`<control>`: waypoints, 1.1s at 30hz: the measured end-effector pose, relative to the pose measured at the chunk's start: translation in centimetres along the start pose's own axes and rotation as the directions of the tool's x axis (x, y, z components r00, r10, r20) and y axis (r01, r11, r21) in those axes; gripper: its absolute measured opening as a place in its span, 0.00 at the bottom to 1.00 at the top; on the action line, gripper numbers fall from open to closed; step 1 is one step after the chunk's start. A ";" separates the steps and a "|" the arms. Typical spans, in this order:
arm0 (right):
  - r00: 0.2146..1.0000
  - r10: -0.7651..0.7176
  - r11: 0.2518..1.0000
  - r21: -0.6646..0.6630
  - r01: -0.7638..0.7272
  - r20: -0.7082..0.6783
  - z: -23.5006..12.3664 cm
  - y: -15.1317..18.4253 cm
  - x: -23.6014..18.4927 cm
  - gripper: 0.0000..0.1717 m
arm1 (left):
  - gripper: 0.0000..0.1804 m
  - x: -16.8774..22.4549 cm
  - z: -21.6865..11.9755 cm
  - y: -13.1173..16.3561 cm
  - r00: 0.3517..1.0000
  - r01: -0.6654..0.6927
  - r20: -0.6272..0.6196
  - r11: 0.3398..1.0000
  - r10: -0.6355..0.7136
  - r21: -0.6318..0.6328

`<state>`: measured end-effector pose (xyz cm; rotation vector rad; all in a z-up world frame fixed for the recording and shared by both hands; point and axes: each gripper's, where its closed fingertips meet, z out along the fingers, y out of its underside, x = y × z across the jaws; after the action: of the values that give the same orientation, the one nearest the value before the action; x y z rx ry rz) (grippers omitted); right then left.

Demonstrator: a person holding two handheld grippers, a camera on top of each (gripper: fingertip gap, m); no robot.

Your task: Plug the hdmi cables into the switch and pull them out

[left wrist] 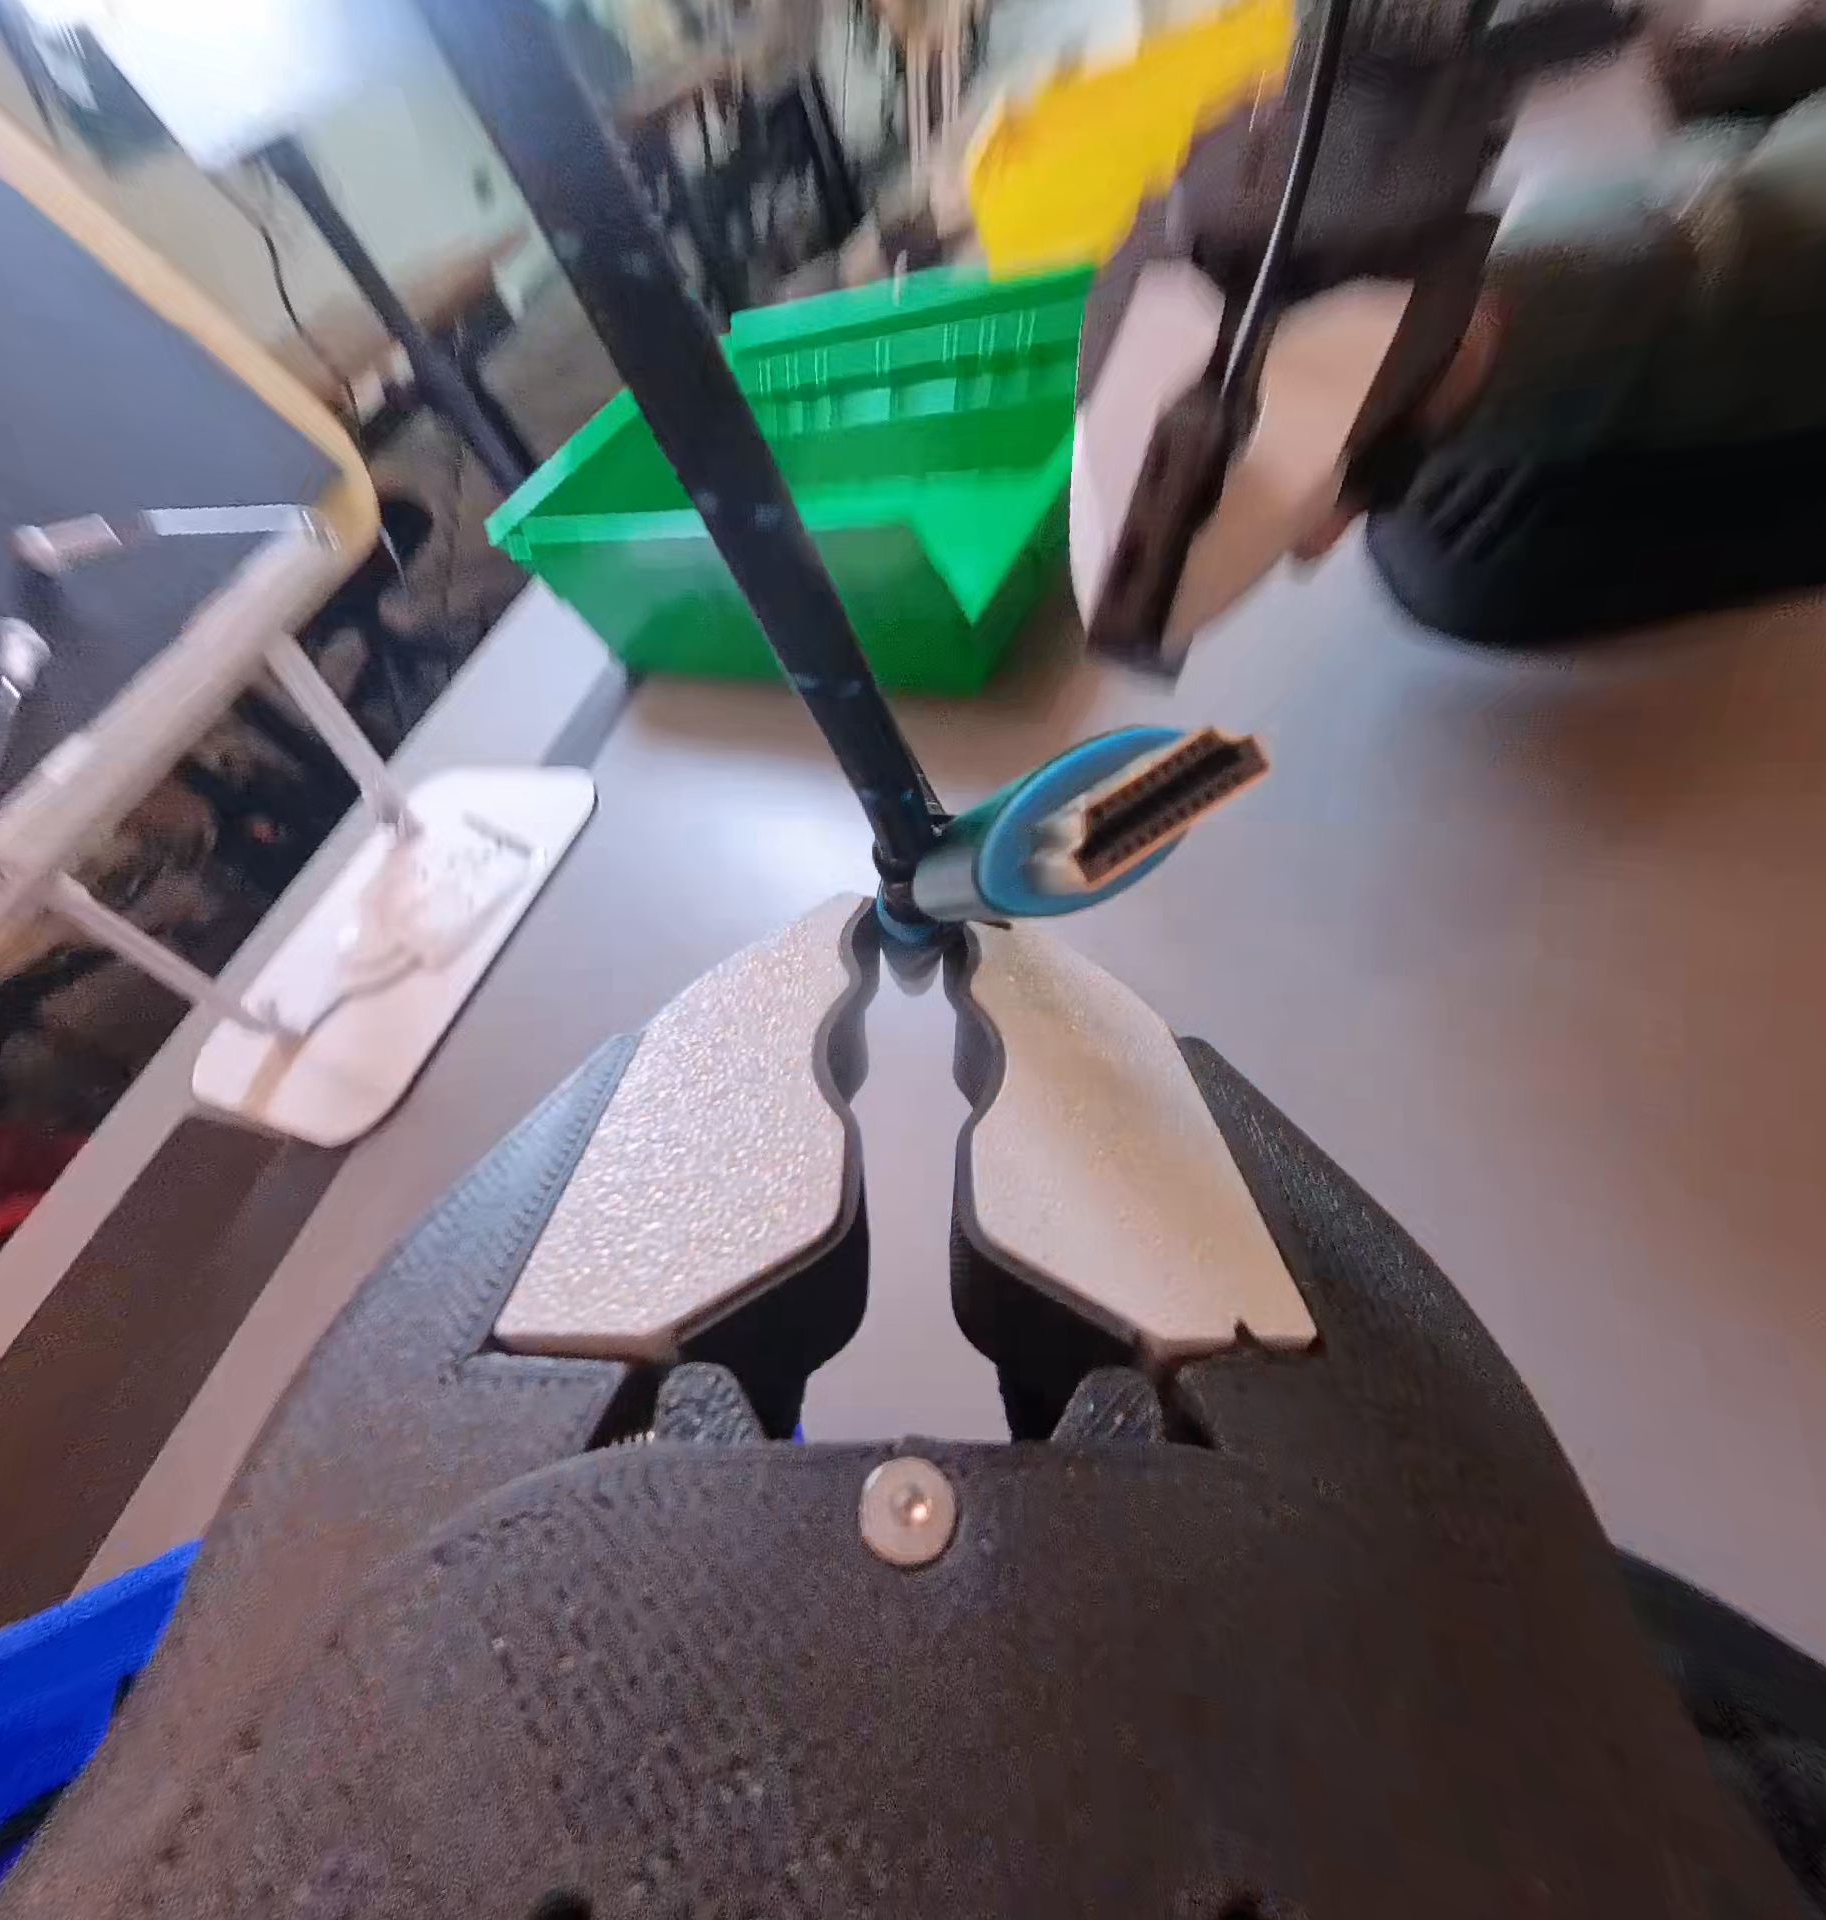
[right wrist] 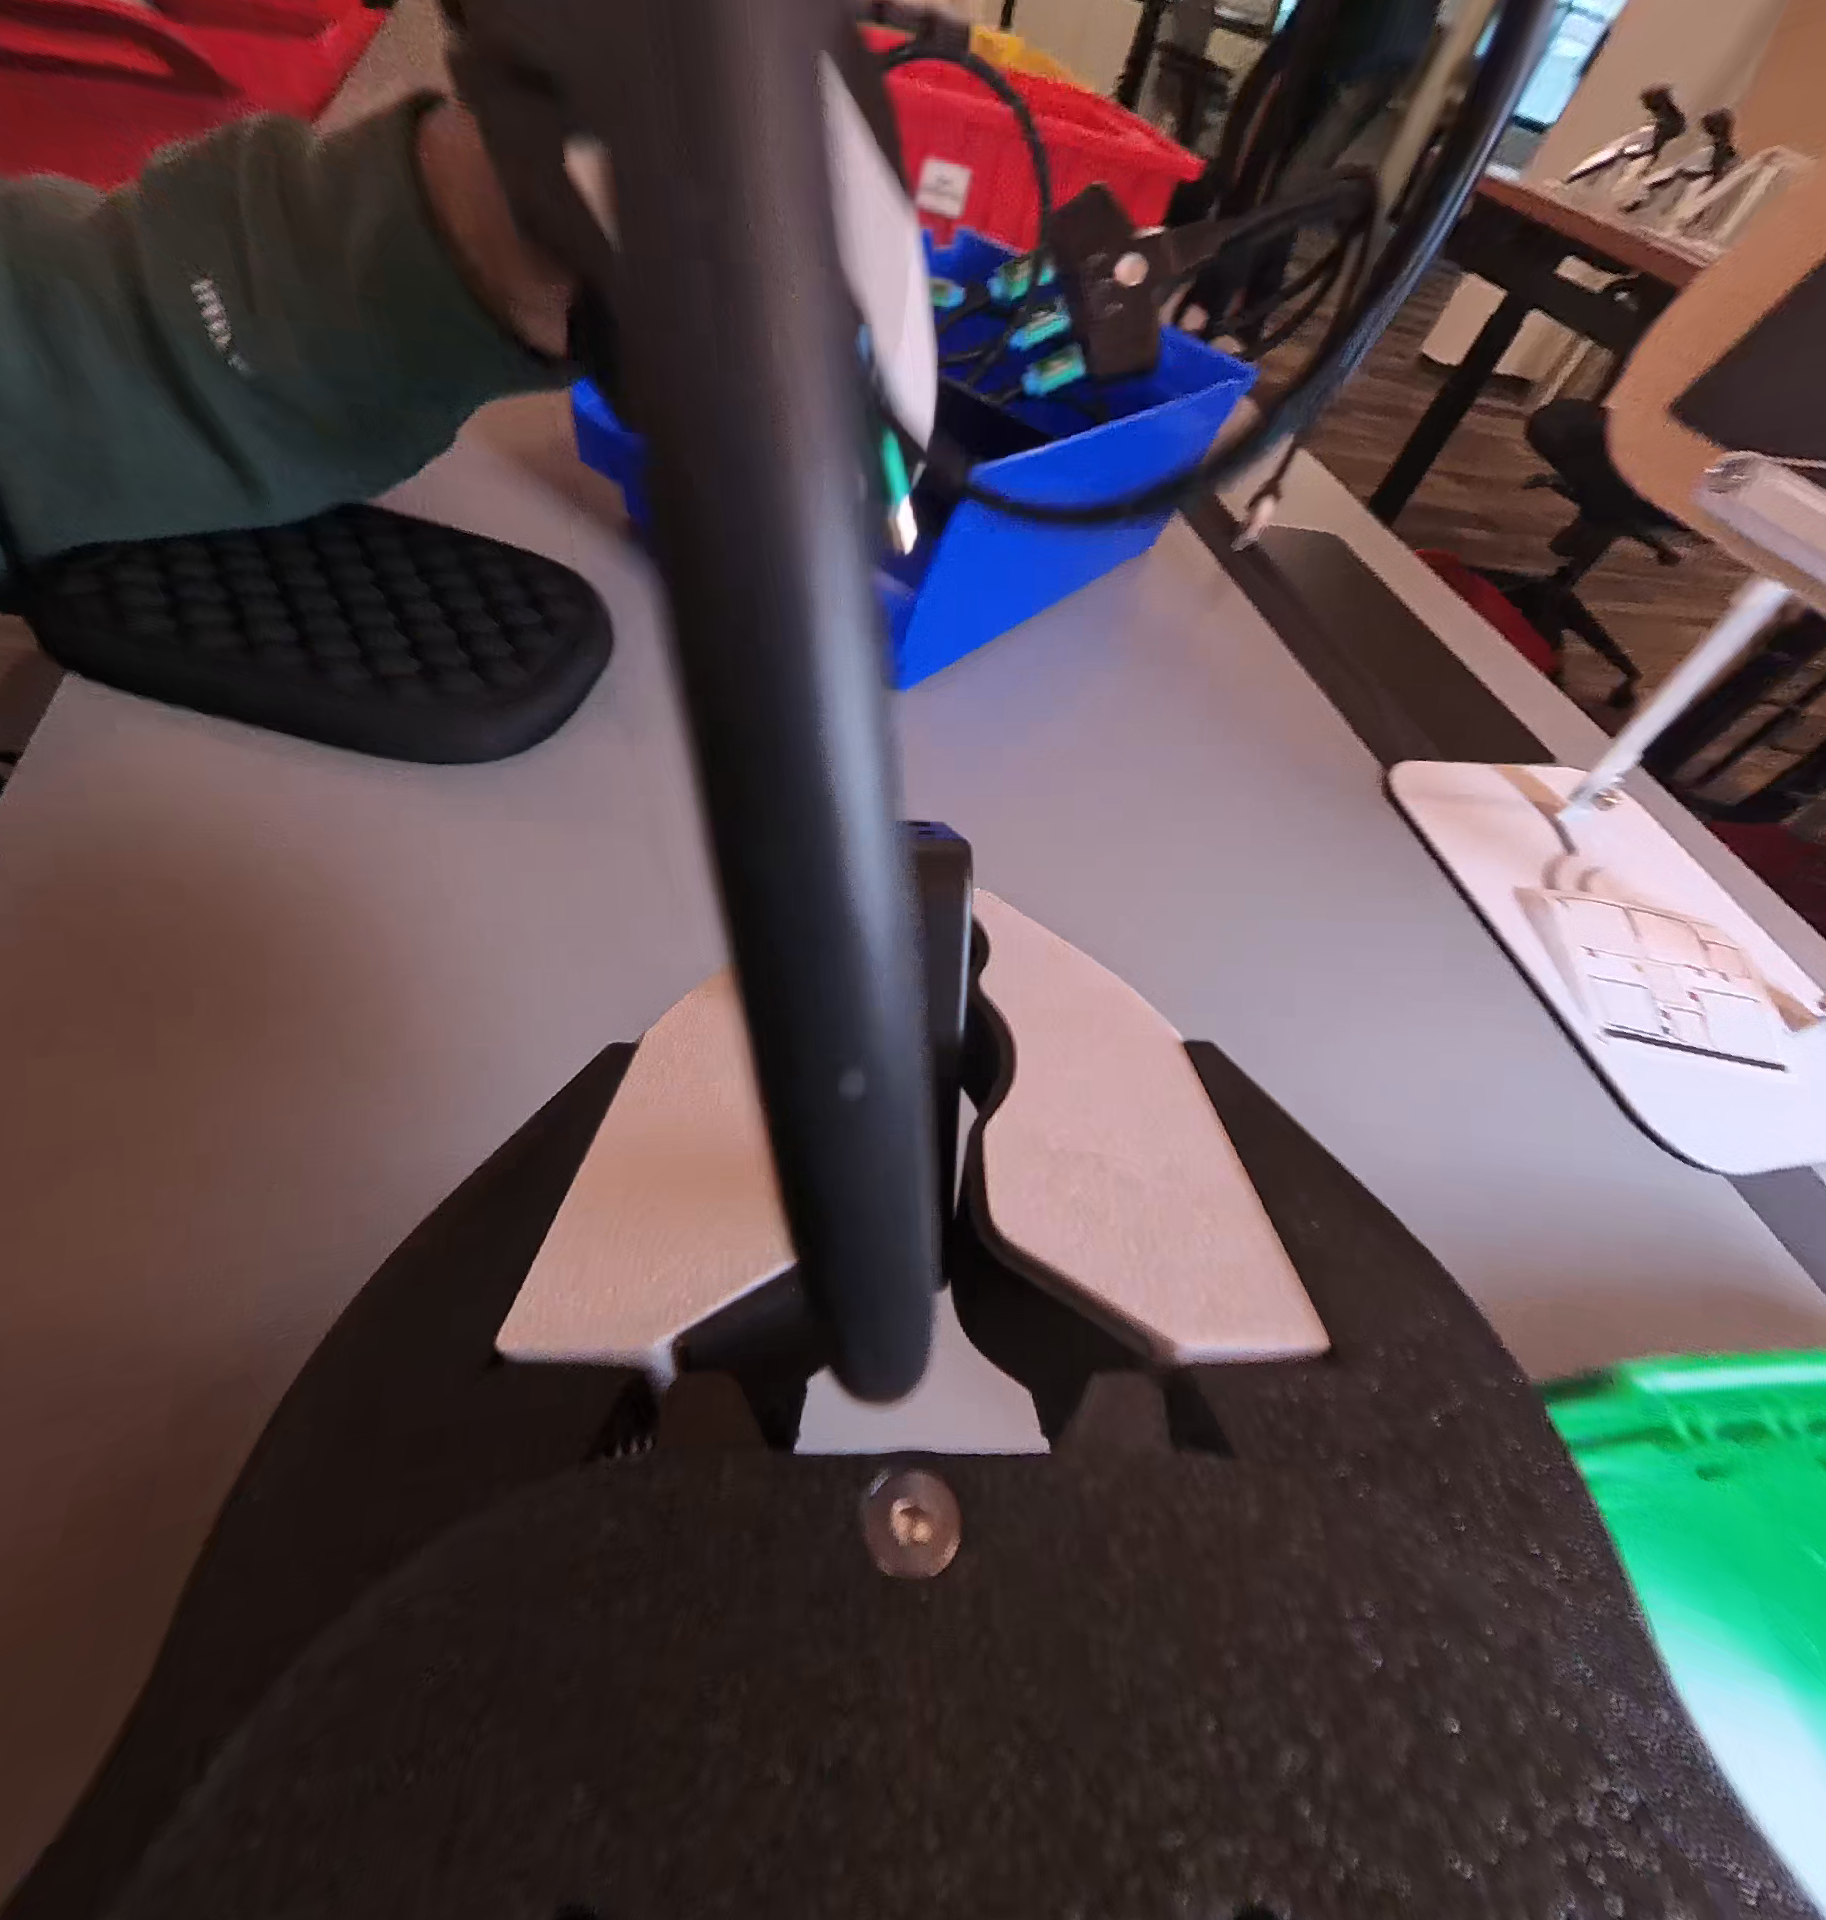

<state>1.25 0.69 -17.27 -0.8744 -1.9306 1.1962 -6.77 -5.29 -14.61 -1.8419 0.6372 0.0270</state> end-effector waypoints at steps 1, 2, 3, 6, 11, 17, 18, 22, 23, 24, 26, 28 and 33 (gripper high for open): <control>1.000 0.009 1.000 0.008 -0.009 -0.025 -0.6 -0.1 0.7 0.08 | 0.06 0.0 1.0 1.4 0.999 -0.026 0.020 0.996 0.028 -0.082; 0.998 0.018 1.000 0.016 -0.017 -0.053 -1.3 -0.1 1.4 0.08 | 0.06 0.3 1.8 2.5 0.997 -0.063 0.024 0.987 0.068 -0.148; 0.996 0.027 0.999 0.026 -0.025 -0.083 -2.0 -0.1 2.2 0.08 | 0.06 0.6 2.4 3.5 0.995 -0.093 0.020 0.975 0.099 -0.202; 0.984 0.068 0.996 0.076 -0.056 -0.164 -4.2 -0.2 4.4 0.08 | 0.06 1.4 3.9 5.8 0.988 -0.146 -0.008 0.937 0.152 -0.317; 0.967 0.106 0.989 0.125 -0.079 -0.230 -6.2 -0.2 6.1 0.09 | 0.06 2.4 5.2 8.5 0.976 -0.212 -0.043 0.873 0.215 -0.440; 0.974 0.090 0.992 0.107 -0.069 -0.207 -5.5 0.1 5.5 0.08 | 0.22 4.6 4.8 4.4 0.986 -0.035 -0.164 0.981 0.004 -0.188; 0.979 0.087 0.992 0.104 -0.068 -0.187 -5.2 0.0 5.1 0.09 | 0.23 4.4 4.3 3.0 0.983 0.027 -0.178 0.994 -0.046 -0.109; 0.995 0.078 0.994 0.087 -0.071 -0.070 -3.2 0.0 2.6 0.09 | 0.23 3.8 3.7 1.0 0.970 0.144 -0.202 0.989 -0.135 0.030; 0.997 0.075 0.993 0.093 -0.072 -0.031 -2.6 -0.1 1.8 0.09 | 0.22 4.1 3.9 0.9 0.967 0.147 -0.215 0.988 -0.135 0.037; 0.997 0.076 0.991 0.107 -0.077 0.013 -2.1 -0.5 0.9 0.09 | 0.22 4.6 4.3 0.9 0.965 0.145 -0.227 0.989 -0.131 0.044; 0.992 0.075 0.985 0.146 -0.089 0.098 -1.1 -1.3 -1.1 0.10 | 0.22 6.1 5.1 0.7 0.957 0.129 -0.268 0.990 -0.112 0.049; 0.984 0.070 0.978 0.183 -0.099 0.163 -0.2 -2.2 -2.8 0.10 | 0.22 7.8 5.9 -0.1 0.951 0.106 -0.301 0.991 -0.078 0.079; 0.971 0.045 0.971 0.219 -0.098 0.234 1.4 -3.1 -5.5 0.09 | 0.13 10.3 6.5 -2.1 0.946 0.065 -0.324 0.983 -0.006 0.170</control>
<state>2.46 -5.49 -16.04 -0.7156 -1.8997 1.5868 4.74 -3.34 -18.51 -1.6956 0.8057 -0.3529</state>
